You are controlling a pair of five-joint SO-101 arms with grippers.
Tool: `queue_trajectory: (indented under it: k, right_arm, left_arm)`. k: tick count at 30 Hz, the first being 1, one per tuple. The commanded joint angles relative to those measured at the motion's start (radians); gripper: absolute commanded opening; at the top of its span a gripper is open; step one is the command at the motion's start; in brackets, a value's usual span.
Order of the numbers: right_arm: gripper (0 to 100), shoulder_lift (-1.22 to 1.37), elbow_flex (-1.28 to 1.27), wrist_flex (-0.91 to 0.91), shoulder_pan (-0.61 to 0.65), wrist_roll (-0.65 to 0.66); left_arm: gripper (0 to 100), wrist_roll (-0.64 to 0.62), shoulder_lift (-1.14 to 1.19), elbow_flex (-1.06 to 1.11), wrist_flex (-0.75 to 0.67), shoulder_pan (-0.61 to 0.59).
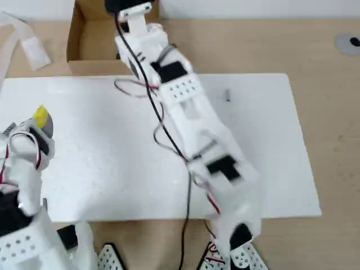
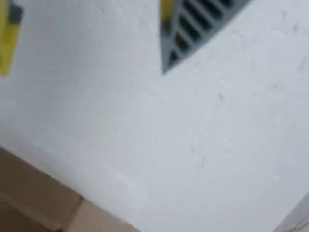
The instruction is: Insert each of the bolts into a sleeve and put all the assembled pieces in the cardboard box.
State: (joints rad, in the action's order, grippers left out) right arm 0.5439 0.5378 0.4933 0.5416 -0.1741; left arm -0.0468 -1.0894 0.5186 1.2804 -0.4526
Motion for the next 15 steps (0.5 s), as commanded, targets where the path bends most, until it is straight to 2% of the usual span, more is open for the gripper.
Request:
queue_trajectory:
  k: [1,9,15]
  right_arm:
    - [0.9,0.297,0.464,-0.031,-0.033,0.021]
    - [0.9,0.868,1.038,-0.023,-0.033,0.164]
    - [0.9,0.984,1.112,-0.011,-0.058,0.181]
  left_arm:
    - [21,0.005,-0.005,0.08,-0.087,-0.015]
    - [21,0.005,-0.005,0.183,-0.189,-0.021]
    - [21,0.005,-0.005,0.21,-0.186,-0.015]
